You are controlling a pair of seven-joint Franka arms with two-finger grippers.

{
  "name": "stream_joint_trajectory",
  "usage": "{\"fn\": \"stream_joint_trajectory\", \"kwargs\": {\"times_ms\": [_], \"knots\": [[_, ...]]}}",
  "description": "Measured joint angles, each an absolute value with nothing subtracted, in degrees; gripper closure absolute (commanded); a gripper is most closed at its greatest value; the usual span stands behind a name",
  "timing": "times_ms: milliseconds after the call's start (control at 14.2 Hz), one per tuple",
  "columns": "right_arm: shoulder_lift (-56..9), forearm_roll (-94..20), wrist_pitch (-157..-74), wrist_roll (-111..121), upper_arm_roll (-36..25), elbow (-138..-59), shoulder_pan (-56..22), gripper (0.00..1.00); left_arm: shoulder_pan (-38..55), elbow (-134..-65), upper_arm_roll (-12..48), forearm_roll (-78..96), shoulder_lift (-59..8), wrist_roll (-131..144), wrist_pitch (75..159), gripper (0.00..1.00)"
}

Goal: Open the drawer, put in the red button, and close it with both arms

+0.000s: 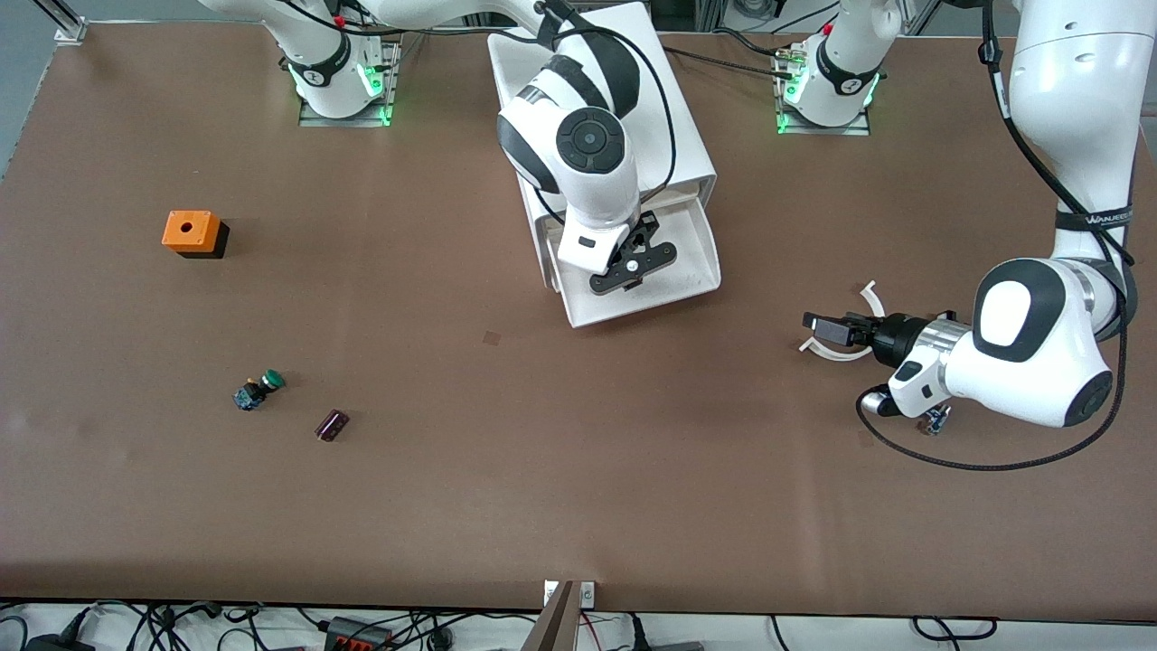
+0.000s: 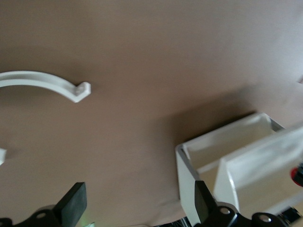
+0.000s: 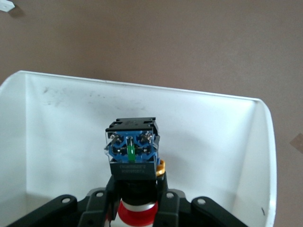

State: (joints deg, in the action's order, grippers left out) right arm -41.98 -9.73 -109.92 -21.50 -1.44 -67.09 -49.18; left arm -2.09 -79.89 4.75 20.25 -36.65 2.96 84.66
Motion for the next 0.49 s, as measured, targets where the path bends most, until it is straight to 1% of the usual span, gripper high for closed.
{"fn": "stream_joint_trajectory", "kwargs": {"times_ms": [141, 211, 281, 492], "knots": [[-42.8, -9.8, -109.9, -21.5, -1.4, -67.1, -49.4, 1.00, 0.2, -79.4, 4.9, 11.7, -36.7, 4.8, 85.4, 0.00], [-43.2, -9.8, -109.9, -21.5, -1.4, -67.1, -49.5, 0.79, 1.3, -79.0, 5.0, 8.0, -36.7, 5.4, 85.9, 0.00], [-43.5, -9.8, -109.9, -21.5, -1.4, -67.1, -49.7, 0.01, 1.9, -78.5, 5.0, 5.6, -36.7, 5.7, 86.1, 0.00], [-43.6, -9.9, -109.9, -22.1, -1.4, -66.9, -49.8, 0.00, 1.5, -77.7, 4.5, 3.9, -36.9, 6.0, 90.6, 0.00]]}}
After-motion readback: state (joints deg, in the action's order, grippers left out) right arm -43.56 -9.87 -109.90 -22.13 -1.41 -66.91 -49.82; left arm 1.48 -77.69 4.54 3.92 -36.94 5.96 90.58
